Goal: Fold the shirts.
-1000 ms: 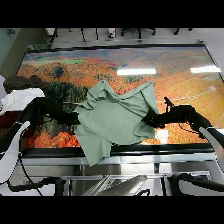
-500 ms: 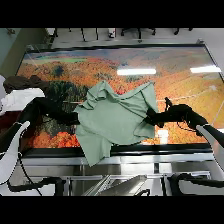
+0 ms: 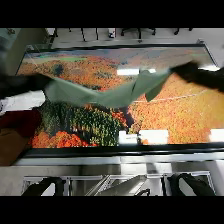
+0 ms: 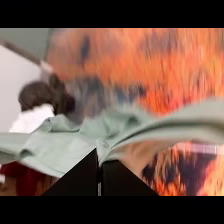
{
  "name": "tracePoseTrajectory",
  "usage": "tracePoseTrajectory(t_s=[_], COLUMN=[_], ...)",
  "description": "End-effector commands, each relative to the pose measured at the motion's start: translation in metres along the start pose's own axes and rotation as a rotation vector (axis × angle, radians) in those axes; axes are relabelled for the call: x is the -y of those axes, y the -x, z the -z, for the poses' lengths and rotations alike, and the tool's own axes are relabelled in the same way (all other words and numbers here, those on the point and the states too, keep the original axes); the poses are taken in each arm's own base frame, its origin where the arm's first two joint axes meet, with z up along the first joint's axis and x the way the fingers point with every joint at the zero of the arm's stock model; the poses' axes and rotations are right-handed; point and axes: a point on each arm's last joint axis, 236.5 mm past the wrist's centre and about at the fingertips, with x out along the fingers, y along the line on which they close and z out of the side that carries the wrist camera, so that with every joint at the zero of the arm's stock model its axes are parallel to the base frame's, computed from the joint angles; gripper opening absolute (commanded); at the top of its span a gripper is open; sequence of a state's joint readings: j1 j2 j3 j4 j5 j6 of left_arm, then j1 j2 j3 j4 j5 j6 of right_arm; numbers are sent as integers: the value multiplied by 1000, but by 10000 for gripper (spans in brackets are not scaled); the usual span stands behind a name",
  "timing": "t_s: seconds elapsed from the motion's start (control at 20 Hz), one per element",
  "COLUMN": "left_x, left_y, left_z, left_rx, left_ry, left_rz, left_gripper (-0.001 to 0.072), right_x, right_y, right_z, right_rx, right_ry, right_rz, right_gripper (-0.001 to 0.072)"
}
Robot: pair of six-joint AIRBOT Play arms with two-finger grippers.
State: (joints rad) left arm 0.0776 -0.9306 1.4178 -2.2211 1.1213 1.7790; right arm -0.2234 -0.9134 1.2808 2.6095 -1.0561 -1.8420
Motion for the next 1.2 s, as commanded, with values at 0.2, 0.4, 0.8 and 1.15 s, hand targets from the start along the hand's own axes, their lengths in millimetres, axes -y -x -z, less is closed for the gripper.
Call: tracePoseTrajectory(t_s=[0.2, 0.4, 0.8, 1.15], left_x=[158, 107, -52, -147], left_y=[326, 256, -79, -276], left_z=[-118, -121, 1, 174], left_rx=[924, 641, -123, -580], left_ry=[-338, -264, -14, 190], left_rz=[-198, -241, -65, -53], left_gripper=[15, 15, 15, 15], right_x=[-193, -163, 91, 273], right_y=[173, 151, -31, -122], right_z=[-78, -73, 64, 182], right_rx=[488, 385, -21, -267], right_ry=[594, 547, -14, -325], right_rz=[28, 39, 140, 383], right_gripper=[17, 17, 17, 18])
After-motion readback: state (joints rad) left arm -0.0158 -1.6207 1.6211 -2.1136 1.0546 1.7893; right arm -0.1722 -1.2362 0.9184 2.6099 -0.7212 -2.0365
